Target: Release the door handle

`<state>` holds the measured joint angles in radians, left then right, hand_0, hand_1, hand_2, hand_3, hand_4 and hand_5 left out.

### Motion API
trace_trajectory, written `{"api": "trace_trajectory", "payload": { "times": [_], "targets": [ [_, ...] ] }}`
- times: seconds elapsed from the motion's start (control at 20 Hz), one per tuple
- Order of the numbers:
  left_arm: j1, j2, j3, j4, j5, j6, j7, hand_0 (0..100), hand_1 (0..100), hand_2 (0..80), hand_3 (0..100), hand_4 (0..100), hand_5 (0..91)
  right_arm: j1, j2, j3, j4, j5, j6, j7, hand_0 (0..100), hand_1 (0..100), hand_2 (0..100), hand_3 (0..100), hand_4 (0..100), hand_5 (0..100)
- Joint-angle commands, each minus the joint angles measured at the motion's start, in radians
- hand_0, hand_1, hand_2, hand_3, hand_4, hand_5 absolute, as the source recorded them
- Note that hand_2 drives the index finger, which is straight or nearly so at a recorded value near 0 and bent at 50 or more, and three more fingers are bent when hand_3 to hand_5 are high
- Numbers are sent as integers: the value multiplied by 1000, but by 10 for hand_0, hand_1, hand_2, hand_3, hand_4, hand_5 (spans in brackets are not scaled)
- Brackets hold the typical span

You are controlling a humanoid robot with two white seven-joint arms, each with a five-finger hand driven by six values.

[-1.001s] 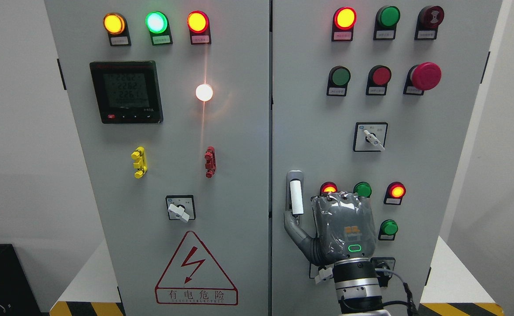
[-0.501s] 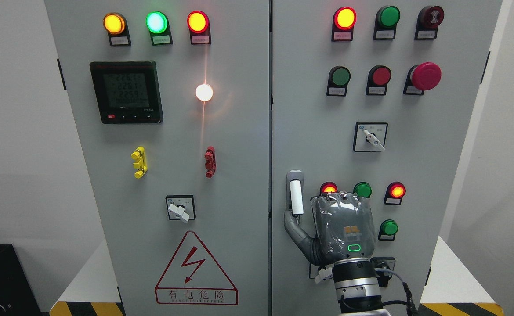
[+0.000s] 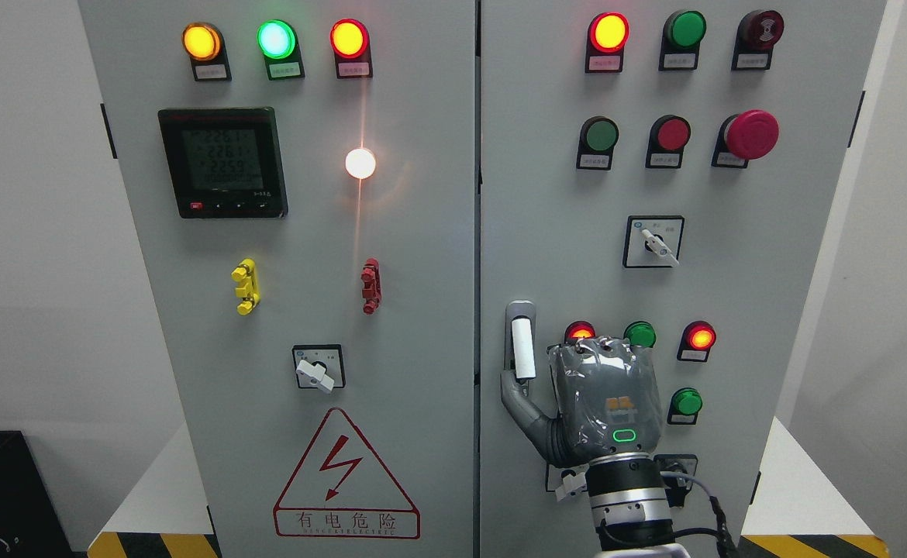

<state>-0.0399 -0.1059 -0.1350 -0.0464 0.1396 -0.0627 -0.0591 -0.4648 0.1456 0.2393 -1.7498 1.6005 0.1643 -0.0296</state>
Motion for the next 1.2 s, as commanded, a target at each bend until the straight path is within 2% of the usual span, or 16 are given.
{"api": "trace_trajectory", "payload": {
  "times": [0.0,1.15],
  "targets": [
    [0,0,0,0,0,0,-1,120,556,0,0,0,0,-1,0,-2,3,-1,0,0,425,217,1000,1000,1000,1000],
    [0,0,0,-1,0,0,-1,120,556,0,0,0,0,0,0,-8,-4,-2,1,-3,488,228,1000,1000,1000,1000]
  ]
}}
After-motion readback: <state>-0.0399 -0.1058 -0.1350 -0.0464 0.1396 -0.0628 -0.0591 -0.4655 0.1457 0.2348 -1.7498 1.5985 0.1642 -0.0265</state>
